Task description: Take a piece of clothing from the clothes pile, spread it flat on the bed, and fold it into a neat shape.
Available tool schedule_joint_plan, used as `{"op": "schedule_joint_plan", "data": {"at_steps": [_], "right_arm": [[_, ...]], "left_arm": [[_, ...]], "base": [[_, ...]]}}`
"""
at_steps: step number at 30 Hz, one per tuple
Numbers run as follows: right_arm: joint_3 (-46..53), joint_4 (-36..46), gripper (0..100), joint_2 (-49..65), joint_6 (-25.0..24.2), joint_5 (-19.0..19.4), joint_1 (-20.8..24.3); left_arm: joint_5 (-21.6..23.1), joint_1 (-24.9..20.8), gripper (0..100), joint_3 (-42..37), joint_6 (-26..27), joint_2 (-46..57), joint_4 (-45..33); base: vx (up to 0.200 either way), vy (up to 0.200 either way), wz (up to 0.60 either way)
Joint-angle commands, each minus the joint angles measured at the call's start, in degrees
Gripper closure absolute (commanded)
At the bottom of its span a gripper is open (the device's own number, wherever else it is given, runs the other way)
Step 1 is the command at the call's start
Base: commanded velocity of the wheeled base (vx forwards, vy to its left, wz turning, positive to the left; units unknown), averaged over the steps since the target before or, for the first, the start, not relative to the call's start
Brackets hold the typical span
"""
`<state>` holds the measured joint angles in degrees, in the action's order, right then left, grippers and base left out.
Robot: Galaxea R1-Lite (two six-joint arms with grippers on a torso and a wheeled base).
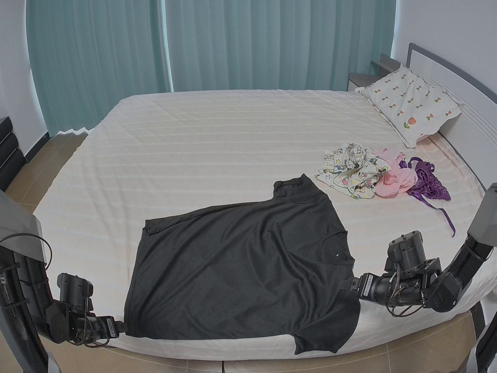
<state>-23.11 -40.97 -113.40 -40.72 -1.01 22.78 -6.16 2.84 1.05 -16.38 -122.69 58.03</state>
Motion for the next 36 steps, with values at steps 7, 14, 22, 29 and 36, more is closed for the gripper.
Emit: {"op": "schedule_joint_plan", "data": {"at_steps": [7, 14, 22, 29, 36], "right_arm": [[0.3, -0.1, 0, 3.6, -4.8, 3.6, -1.0], [2.1, -0.1, 0, 3.5, -4.9, 6.5, -2.5], [3.0, -1.3, 0, 3.4, -4.9, 7.1, -2.8], [5.0, -6.0, 0, 2.5, -4.9, 7.1, -2.7], [5.1, -6.1, 0, 2.1, -4.9, 7.1, -2.7]], "left_arm": [[4.3, 1.6, 0, 8.6, -6.6, 3.2, 3.1], [4.4, 0.1, 0, 13.1, -14.9, 3.2, 3.6], [4.8, 0.1, 0, 13.1, -15.9, 2.8, 3.5], [4.7, -0.1, 0, 12.6, -15.4, 2.2, 3.7], [4.7, -1.3, 0, 12.3, -15.9, 2.3, 3.9]], "base": [[0.0, 0.0, 0.0], [0.0, 0.0, 0.0], [0.2, 0.0, 0.0], [0.114, 0.0, 0.0], [0.0, 0.0, 0.0]]}}
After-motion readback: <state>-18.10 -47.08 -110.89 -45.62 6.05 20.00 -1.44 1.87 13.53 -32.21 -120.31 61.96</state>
